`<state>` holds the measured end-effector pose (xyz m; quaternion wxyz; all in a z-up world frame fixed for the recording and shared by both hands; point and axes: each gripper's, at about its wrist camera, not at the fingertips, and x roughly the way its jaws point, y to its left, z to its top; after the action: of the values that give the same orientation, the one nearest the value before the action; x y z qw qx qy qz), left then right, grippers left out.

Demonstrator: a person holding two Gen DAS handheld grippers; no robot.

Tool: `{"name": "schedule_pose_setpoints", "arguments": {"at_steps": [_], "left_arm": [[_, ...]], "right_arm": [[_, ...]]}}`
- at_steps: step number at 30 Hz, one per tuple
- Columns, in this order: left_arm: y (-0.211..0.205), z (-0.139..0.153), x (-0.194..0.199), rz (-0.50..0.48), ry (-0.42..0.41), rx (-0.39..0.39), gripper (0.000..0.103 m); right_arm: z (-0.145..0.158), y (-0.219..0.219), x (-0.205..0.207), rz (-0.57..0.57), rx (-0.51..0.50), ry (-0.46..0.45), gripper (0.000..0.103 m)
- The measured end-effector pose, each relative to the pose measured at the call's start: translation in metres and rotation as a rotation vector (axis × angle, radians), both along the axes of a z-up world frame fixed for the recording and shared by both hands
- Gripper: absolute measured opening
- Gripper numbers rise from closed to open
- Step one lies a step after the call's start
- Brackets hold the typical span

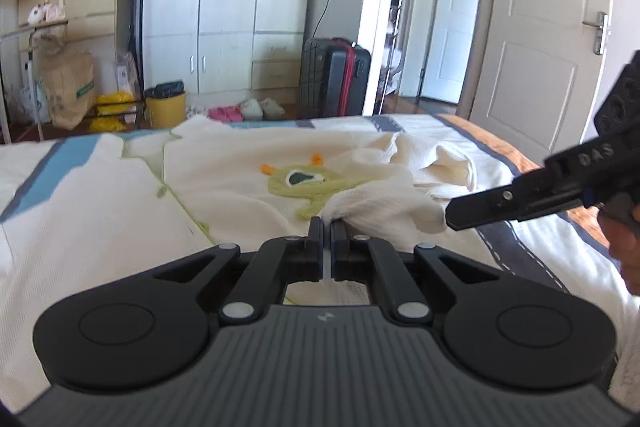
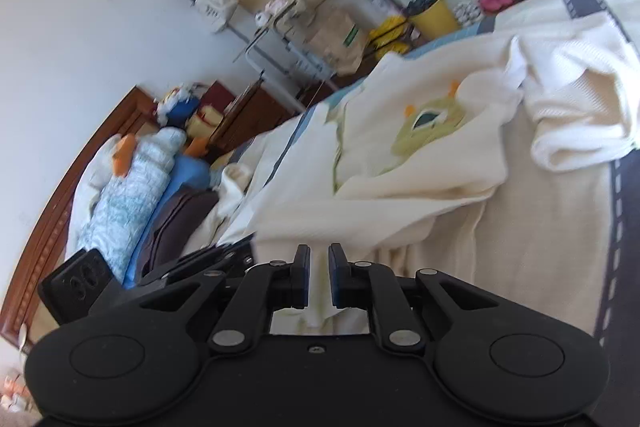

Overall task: Fold clothes
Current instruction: 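Grasp the robe hem with the left gripper while the right gripper grasps the robe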

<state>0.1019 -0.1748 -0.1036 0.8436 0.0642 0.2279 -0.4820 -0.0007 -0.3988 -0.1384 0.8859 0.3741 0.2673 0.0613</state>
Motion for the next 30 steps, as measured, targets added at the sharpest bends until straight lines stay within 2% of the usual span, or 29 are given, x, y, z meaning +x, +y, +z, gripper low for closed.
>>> {"name": "schedule_pose_setpoints", "arguments": {"at_steps": [3, 6, 7, 8, 9, 12, 15, 16, 17, 18, 21, 23, 24, 25, 27, 28, 30], "left_arm": [[-0.003, -0.001, -0.002, 0.032, 0.004, 0.031, 0.003], [-0.003, -0.006, 0.002, 0.111, 0.010, 0.083, 0.003], [-0.003, -0.008, 0.003, 0.139, 0.012, 0.101, 0.003], [0.001, -0.007, 0.007, 0.158, 0.033, 0.082, 0.003], [0.006, -0.006, 0.012, 0.173, 0.060, 0.052, 0.003], [0.020, 0.004, 0.016, 0.229, 0.058, -0.014, 0.003], [0.029, 0.013, 0.014, 0.261, -0.001, -0.042, 0.003], [0.031, 0.014, 0.015, 0.272, 0.002, -0.046, 0.003], [0.033, 0.015, 0.017, 0.284, 0.011, -0.049, 0.003], [0.035, 0.015, 0.019, 0.295, 0.021, -0.052, 0.003], [0.043, 0.016, 0.024, 0.339, 0.025, -0.069, 0.003], [0.046, 0.018, 0.026, 0.338, 0.019, -0.096, 0.003], [0.047, 0.018, 0.027, 0.335, 0.024, -0.107, 0.003], [0.047, 0.018, 0.028, 0.332, 0.032, -0.118, 0.003], [0.047, 0.017, 0.030, 0.317, 0.057, -0.130, 0.002], [0.047, 0.017, 0.029, 0.310, 0.065, -0.137, 0.002], [0.047, 0.016, 0.029, 0.292, 0.076, -0.147, 0.003]], "right_arm": [[0.001, -0.003, 0.000, -0.034, -0.022, 0.019, 0.014], [0.004, 0.006, 0.004, -0.084, -0.238, 0.104, 0.018], [0.002, 0.010, 0.007, -0.104, -0.321, 0.142, 0.031], [-0.002, 0.014, 0.011, -0.123, -0.392, 0.170, 0.045], [-0.007, 0.017, 0.014, -0.138, -0.437, 0.188, 0.048], [-0.029, 0.017, 0.031, -0.099, -0.473, 0.273, 0.048], [-0.041, 0.019, 0.049, -0.047, -0.524, 0.284, 0.049], [-0.043, 0.018, 0.054, -0.050, -0.540, 0.286, 0.053], [-0.045, 0.014, 0.059, -0.079, -0.545, 0.284, 0.062], [-0.047, 0.010, 0.062, -0.124, -0.533, 0.277, 0.065], [-0.054, -0.003, 0.067, -0.198, -0.467, 0.239, 0.066], [-0.056, -0.004, 0.071, -0.209, -0.478, 0.208, 0.066], [-0.057, -0.003, 0.075, -0.206, -0.498, 0.201, 0.065], [-0.057, -0.001, 0.079, -0.200, -0.522, 0.201, 0.058], [-0.058, 0.002, 0.086, -0.169, -0.577, 0.206, 0.014], [-0.058, 0.004, 0.088, -0.153, -0.600, 0.214, 0.002], [-0.050, 0.003, 0.081, -0.196, -0.599, 0.234, 0.001]]}}
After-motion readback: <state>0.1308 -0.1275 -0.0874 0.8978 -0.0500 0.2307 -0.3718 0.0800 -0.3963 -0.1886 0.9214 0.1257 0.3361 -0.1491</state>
